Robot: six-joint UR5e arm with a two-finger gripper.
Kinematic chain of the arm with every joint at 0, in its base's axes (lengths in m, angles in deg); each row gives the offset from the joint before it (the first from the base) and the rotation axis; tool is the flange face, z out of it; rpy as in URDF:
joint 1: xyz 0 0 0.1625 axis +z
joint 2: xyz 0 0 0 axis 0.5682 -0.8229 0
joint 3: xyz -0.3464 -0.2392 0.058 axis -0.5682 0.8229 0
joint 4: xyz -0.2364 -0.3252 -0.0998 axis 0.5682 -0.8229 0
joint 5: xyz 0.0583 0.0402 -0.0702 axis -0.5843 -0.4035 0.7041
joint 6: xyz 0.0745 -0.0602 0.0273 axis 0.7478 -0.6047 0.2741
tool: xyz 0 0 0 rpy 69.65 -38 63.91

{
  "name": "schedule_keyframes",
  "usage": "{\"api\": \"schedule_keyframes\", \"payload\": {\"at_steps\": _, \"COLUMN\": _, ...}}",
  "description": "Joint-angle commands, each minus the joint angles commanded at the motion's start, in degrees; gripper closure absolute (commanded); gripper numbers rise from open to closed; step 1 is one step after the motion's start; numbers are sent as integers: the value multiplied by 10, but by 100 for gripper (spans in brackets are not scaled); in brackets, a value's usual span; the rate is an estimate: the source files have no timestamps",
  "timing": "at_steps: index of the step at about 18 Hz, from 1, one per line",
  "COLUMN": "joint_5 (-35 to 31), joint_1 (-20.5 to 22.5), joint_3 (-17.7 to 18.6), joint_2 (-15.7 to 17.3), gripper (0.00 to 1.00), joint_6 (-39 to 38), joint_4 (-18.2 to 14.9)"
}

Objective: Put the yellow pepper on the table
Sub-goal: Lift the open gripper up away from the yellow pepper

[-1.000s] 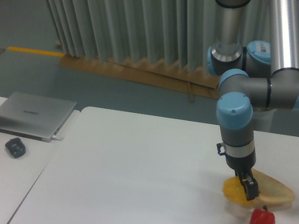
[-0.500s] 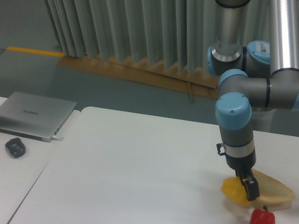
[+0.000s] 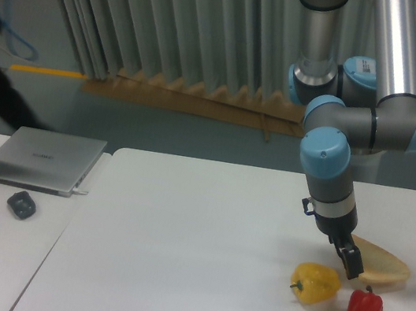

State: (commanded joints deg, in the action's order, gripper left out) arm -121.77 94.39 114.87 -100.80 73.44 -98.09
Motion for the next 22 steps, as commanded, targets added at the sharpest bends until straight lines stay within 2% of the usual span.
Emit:
{"api": "schedule_keyframes", "payload": {"at_steps": 3, "joint_5": 40, "joint_1": 17, "joint_3": 2, "joint_2": 34, "gripper": 0, "joint_6": 1, "joint_4": -11}}
{"api": "schedule_keyframes", "payload": {"at_steps": 9, "joint_5": 64, "joint_1": 26, "joint_3": -6, "joint_2": 91, "gripper": 0, "joint_6": 5, "joint_4": -98}}
{"api": "schedule_keyframes", "payload": {"at_steps": 12, "joint_5": 105, "joint_1": 25, "joint_3": -45, "joint_2": 99, "gripper": 0, "joint_6": 6, "joint_4": -174}}
{"api": "schedule_keyframes", "payload": {"at_steps": 14, "joint_5": 124, "joint_1": 21, "joint_3": -61, "joint_2": 101, "gripper": 0, "joint_6": 14, "joint_4": -212}}
{"api": "schedule_keyframes", "payload": {"at_steps": 17, "joint_5": 128, "joint_1": 19, "joint_3": -60, "joint_2": 112, "gripper": 0, "joint_6": 54, "joint_4": -220}}
{"api": "schedule_keyframes", "payload": {"at_steps": 22, "joint_5": 139, "joint_1": 19, "joint_3": -52, "joint_2": 118, "gripper": 0, "joint_6": 56, "joint_4": -221}}
